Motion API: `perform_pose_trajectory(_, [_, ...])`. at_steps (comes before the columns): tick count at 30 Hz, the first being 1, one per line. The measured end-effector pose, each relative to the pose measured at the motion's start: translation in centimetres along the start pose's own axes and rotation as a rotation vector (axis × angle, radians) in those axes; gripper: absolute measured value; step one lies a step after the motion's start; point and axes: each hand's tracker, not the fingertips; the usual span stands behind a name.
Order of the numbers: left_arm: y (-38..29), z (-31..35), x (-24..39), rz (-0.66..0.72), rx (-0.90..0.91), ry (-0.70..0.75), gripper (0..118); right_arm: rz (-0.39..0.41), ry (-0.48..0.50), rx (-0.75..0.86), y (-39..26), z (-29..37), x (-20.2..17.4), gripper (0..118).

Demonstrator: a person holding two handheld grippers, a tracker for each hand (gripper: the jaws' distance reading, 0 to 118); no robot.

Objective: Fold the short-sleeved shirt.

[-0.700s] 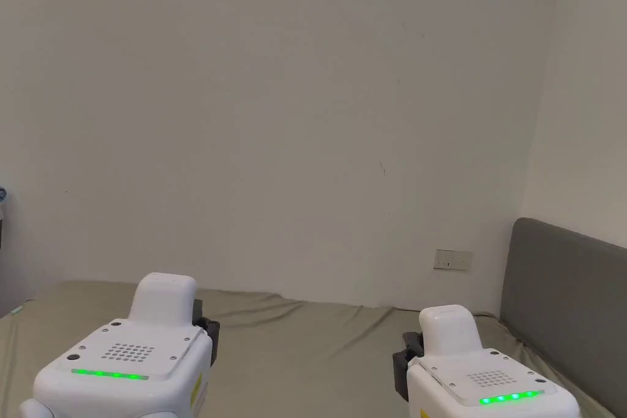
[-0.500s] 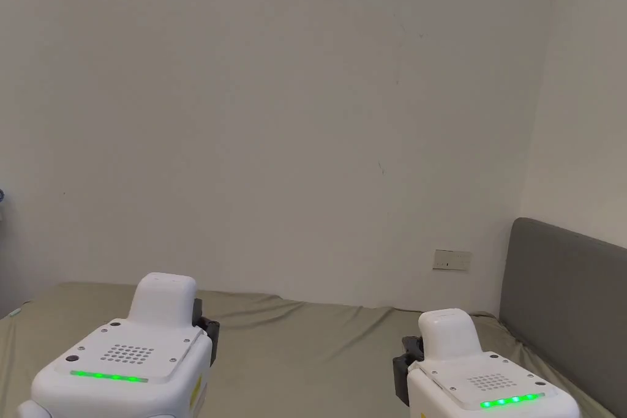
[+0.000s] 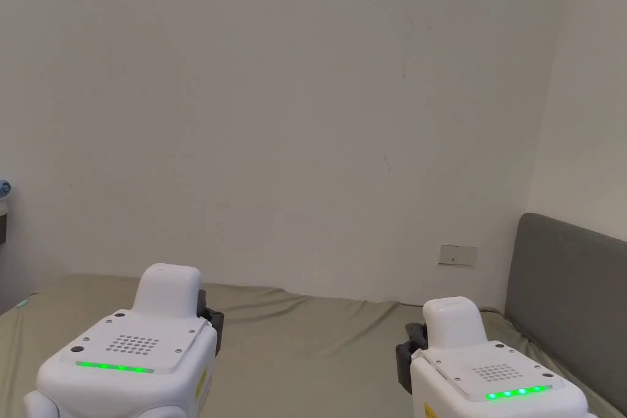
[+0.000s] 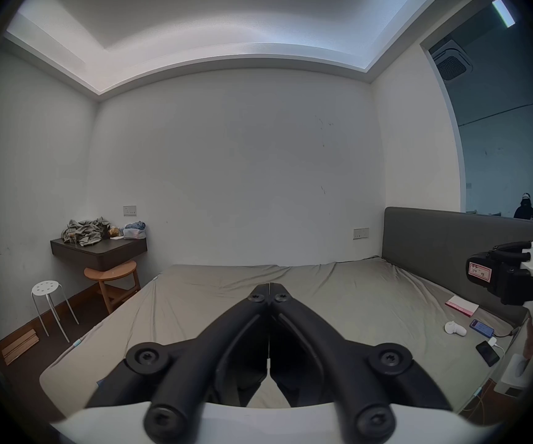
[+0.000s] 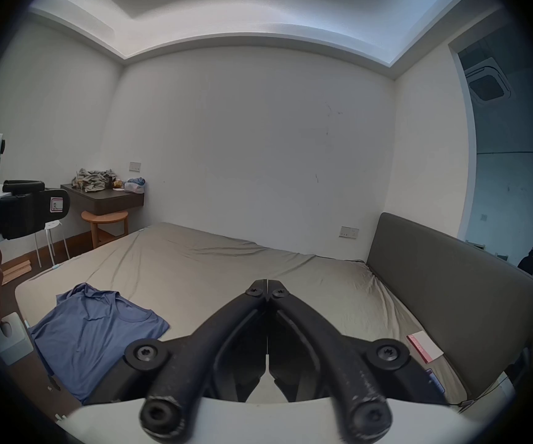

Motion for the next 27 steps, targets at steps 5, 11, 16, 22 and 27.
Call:
perform_pose_trajectory(5, [0.14,0.06,-0.15,0.009,-0.002,-0.001,0,-0.002,-0.006,-0.002,-0.01,0.17,-0.03,0])
perform_pose_trajectory(11, [-0.27,0.04,-0.54,0.001,-0.007,0.003,0,0.0,-0.006,-0.008,-0.32,0.08,-0.19,0])
perform_pose_trajectory(16, [-0.59,-0.04,-0.68,-0.001,-0.016,0.01,0,0.01,-0.018,-0.013,-0.7,-0.36,-0.45,0])
perform_pose_trajectory(22, [-0.55,0.11,-0.71,-0.011,-0.022,0.015,0,0.0,-0.008,-0.01,-0.67,-0.18,-0.33,0])
perform_pose_trajectory(27, [-0.24,0.44,-0.8,-0.014,-0.021,0.005,0,0.005,-0.015,-0.011,-0.72,-0.02,-0.36,0])
